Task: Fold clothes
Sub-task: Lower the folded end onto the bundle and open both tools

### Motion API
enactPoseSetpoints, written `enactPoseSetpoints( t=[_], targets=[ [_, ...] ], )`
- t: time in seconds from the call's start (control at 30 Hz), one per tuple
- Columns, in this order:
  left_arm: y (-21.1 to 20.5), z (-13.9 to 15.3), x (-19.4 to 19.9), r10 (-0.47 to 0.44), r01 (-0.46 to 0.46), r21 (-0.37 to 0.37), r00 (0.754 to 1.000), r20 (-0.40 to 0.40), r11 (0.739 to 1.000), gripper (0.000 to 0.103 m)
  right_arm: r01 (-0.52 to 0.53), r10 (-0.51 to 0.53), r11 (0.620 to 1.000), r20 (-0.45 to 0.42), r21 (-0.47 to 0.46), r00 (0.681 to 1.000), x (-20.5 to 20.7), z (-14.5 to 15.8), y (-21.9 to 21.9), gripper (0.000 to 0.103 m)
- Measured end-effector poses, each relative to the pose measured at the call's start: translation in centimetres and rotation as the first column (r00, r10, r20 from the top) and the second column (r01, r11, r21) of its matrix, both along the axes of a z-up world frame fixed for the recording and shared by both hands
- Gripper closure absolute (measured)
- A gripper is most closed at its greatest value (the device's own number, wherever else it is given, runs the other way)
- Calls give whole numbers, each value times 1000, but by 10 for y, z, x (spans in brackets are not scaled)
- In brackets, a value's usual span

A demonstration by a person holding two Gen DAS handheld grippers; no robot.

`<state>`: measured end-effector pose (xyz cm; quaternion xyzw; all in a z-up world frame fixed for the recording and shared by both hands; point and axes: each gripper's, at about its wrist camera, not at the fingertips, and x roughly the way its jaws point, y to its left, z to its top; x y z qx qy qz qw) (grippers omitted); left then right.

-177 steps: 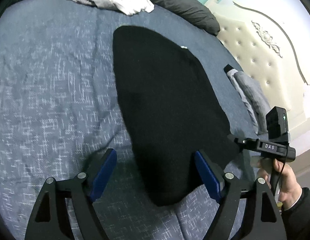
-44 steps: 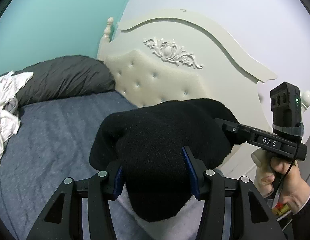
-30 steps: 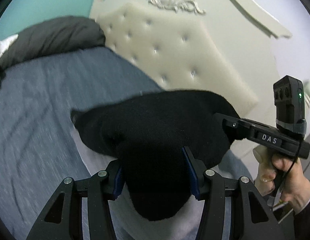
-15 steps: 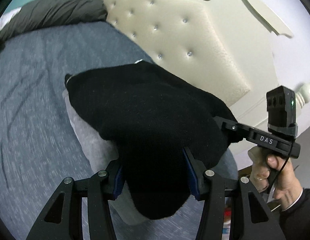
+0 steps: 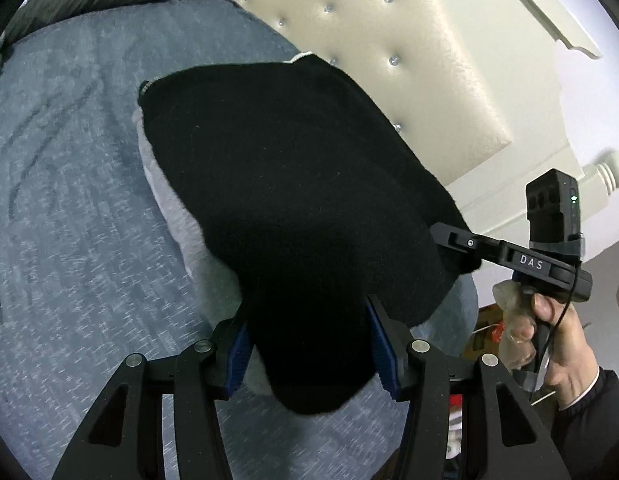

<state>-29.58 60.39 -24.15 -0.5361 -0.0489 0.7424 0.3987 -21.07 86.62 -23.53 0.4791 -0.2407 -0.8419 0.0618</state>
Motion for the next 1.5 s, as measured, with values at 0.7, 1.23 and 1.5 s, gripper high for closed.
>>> enactPoseSetpoints(
  t=[0.7, 1.23, 1.5],
  targets=[
    [38, 16, 5, -97, 59, -127, 940, -326, 990, 46, 13, 27, 963, -143, 268, 989, -30, 15, -45, 103],
    [29, 6, 11, -61, 36, -81, 945, -322, 996, 46, 141, -101, 974, -218, 178, 971, -2, 6, -32, 103],
    [23, 0, 24, -70, 40, -96, 941, -330, 995, 46, 166, -128, 965, -191, 201, 973, 18, -9, -40, 103]
  ],
)
